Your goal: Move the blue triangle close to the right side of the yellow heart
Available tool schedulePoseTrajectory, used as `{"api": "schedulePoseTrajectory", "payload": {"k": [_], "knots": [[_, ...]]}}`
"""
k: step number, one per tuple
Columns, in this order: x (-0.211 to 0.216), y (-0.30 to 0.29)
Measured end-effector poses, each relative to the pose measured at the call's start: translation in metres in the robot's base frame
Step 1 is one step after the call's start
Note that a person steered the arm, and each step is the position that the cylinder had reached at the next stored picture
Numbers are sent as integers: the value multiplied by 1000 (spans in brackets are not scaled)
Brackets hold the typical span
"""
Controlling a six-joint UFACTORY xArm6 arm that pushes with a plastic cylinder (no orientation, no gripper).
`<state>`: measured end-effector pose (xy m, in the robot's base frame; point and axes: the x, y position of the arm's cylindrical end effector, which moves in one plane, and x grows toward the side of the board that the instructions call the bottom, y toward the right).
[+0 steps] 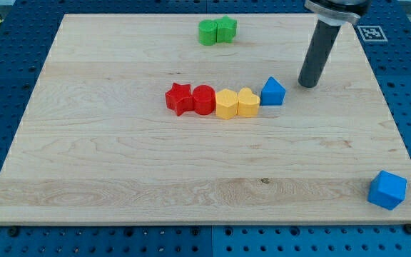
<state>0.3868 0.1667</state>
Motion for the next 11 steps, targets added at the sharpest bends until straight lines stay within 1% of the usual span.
{"api": "schedulePoseTrajectory", "payload": {"k": [2,4,5,8,9,10,11], "knots": [[8,-24],[-19,-40],[-18,-51],[21,-71],[11,-68],[-12,-11],[24,81]]}}
